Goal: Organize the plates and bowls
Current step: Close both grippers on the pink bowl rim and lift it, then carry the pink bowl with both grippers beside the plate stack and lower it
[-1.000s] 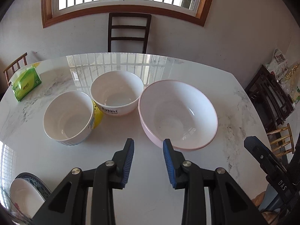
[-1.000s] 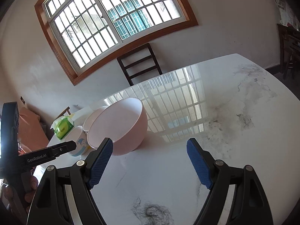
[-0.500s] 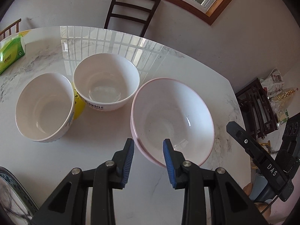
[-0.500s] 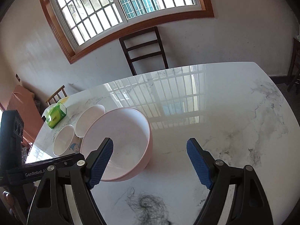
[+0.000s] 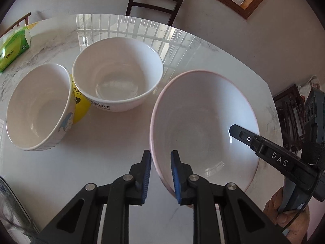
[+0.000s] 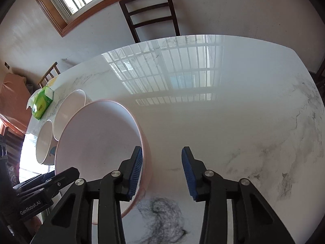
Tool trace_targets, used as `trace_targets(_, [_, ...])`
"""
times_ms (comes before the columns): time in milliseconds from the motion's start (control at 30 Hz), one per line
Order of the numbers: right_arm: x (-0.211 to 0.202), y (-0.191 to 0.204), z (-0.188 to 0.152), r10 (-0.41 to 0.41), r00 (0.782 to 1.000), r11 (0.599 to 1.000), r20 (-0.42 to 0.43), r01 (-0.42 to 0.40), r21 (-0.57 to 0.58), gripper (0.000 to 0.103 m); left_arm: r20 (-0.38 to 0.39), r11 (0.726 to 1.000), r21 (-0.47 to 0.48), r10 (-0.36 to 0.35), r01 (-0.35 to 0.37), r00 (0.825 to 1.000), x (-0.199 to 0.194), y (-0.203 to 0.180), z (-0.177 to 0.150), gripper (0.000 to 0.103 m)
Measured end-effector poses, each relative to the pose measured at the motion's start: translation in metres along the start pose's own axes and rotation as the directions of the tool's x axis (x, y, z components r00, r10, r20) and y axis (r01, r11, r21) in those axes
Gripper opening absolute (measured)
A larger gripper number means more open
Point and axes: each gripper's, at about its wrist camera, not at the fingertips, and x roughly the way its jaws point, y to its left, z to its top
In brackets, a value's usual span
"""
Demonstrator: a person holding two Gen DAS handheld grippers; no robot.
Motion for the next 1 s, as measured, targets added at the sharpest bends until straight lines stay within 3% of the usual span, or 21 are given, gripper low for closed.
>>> trace_targets(67, [0.007,0.002,-0.002,0.043,0.998,0.999,-0.041,-0.043,0.000,0.010,0.020,0.998,0.022,0.065,-0.066,0.998,-0.005,-0.005,-0.005,0.011])
trace_targets(167, [0.007,0.013,-0.013,0.048,0.997,0.998,-0.066,-0.050,-0.039,0.011,0.004,0.999,-0.002,0.050,-0.050,0.999,-0.011,0.000,-0.015,0.011])
trace_targets(433, [-0.015,0.016,-0.051,0.156,0.982,0.988,-0.109,-0.153,0.034,0.011,0.047,0.999,-0.015,0.048,-0.047,0.998,-0.064,0.018,-0.059,0.010])
trace_targets(633, [-0.040,0.046,-0.093,0.192,0.971,0.981,-0.140,-0.191,0.016,0.012,0.095,0.998,-0.017,0.057,-0.055,0.994,-0.107,0.037,-0.109,0.010])
trace_targets(1000, [-0.064,0.091,-0.177,0.242,0.950,0.968,-0.199,-0.251,-0.023,0.013,0.091,0.998,-0.042,0.055,-0.051,0.994,-0.145,0.081,-0.181,0.010])
